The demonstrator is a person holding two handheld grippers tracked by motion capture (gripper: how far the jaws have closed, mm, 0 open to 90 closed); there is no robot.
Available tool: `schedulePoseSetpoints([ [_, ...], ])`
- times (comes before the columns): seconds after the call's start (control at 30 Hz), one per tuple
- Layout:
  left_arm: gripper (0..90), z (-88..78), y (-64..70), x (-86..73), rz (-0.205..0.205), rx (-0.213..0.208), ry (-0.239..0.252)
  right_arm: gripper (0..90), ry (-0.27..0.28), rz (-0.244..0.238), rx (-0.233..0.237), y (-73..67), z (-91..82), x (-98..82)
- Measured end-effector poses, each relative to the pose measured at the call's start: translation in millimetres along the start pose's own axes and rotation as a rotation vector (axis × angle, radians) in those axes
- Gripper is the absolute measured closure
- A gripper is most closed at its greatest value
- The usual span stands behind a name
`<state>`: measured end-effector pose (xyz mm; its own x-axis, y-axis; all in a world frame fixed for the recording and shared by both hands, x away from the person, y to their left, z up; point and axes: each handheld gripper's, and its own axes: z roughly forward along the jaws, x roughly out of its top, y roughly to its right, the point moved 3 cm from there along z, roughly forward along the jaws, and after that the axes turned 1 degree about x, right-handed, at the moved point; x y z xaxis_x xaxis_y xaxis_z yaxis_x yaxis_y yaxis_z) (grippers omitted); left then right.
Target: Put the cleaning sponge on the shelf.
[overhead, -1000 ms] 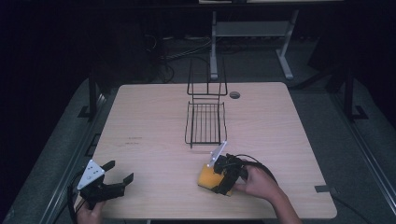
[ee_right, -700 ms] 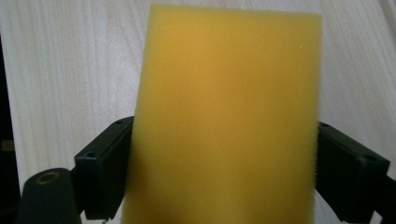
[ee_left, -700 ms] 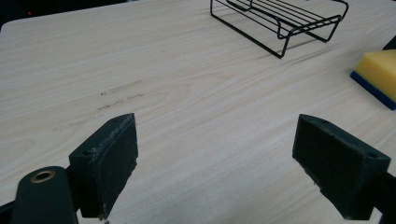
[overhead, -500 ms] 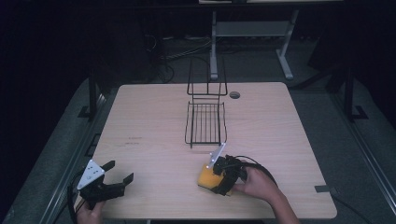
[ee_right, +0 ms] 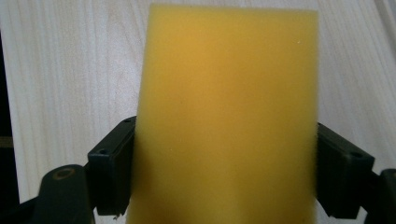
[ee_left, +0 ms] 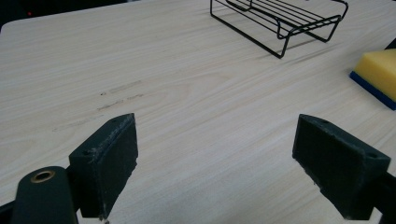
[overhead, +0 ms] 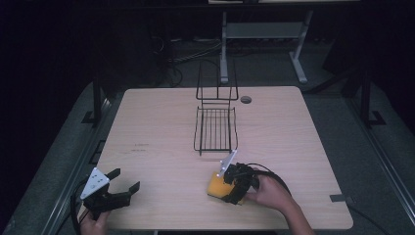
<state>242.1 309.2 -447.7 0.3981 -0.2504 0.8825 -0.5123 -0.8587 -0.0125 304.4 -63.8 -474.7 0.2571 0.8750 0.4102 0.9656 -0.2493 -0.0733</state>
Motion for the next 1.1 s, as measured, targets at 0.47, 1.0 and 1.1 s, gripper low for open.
schedulePoseSetpoints([
  [0.47,13.4,-0.2,0.6,0.0,-0.001,0.003,0.000,20.8,0.027,-0.016,0.008,2.0,-11.6,0.3],
  [1.0,13.4,0.0,-0.8,0.0,-0.004,0.001,0.003,20.9,0.027,-0.036,0.033,9.7,-22.1,6.3],
  [1.1,13.4,0.5,0.2,0.8,0.001,-0.001,0.000,21.0,0.027,-0.039,0.038,13.0,-25.6,8.9],
])
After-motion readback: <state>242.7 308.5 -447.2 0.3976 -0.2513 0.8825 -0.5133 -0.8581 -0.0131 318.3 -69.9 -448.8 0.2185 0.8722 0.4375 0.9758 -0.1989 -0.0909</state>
